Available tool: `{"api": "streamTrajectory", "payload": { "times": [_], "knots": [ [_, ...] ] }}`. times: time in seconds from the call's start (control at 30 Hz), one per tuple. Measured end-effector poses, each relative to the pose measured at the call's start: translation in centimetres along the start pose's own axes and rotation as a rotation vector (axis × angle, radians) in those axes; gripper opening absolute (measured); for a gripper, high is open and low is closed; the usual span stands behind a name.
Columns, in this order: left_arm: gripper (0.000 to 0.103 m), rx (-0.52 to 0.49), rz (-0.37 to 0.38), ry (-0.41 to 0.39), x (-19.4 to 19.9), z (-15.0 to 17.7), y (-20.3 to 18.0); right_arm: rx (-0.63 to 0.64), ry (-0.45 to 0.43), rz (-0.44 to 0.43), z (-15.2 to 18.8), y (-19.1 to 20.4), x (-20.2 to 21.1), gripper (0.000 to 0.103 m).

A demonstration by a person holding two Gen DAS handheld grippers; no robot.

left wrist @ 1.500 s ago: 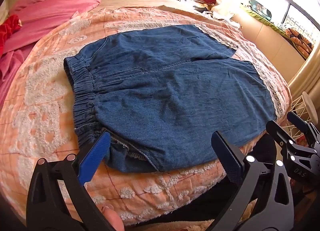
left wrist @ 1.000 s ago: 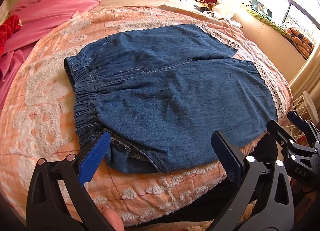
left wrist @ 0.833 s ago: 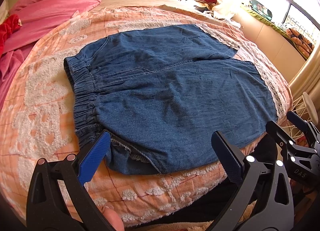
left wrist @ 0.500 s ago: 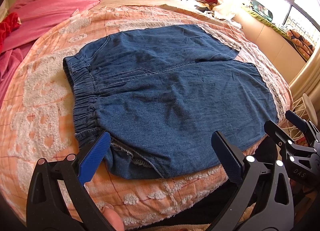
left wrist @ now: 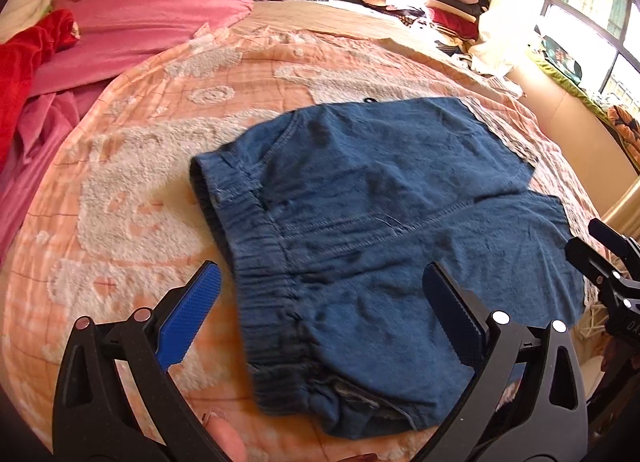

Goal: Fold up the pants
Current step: 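Move the left tool toward the elastic cuff of the denim pants, then grasp the elastic cuff with the left tool while the right tool pinches denim beside it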

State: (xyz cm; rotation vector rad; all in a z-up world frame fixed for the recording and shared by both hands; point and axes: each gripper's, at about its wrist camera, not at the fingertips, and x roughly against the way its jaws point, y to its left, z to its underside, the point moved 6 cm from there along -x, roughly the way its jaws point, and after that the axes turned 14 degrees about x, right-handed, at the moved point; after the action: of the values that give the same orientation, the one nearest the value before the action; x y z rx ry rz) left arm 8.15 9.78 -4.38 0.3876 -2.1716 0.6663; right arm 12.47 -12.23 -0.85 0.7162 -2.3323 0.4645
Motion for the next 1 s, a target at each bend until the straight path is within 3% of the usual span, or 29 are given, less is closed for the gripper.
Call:
{"api": "streamTrajectory", "payload": {
  "times": [0.13,0.43,0.73,0.8,0.97,1.0],
  "knots": [
    [0.095,0.031,-0.039,-0.041,-0.8,-2.8,2.5,0.046,-0.005,-0.011,-2.7,-0.2,-1.8,0.099],
    [0.095,0.112,-0.105,-0.014,-3.9,-7.2,7.3,0.102,-0.053,-0.117,-9.2,-0.1,-5.1,0.099],
    [0.094,0.112,-0.064,-0.001,-6.2,-9.2,8.8,0.185,-0.038,-0.271,-14.9,0.6,-11.2,0.099],
    [0.090,0.104,-0.049,0.000,-6.7,-9.4,8.8,0.215,-0.011,-0.326,-15.9,1.1,-13.2,0.099],
    [0.062,0.085,-0.008,0.045,-7.9,-9.0,8.1,0.364,0.058,-0.325,-16.6,3.3,-18.3,0.099],
    [0.060,0.080,-0.001,0.051,-8.1,-8.9,7.9,0.380,0.071,-0.332,-16.4,3.7,-19.1,0.099]
  ]
}}
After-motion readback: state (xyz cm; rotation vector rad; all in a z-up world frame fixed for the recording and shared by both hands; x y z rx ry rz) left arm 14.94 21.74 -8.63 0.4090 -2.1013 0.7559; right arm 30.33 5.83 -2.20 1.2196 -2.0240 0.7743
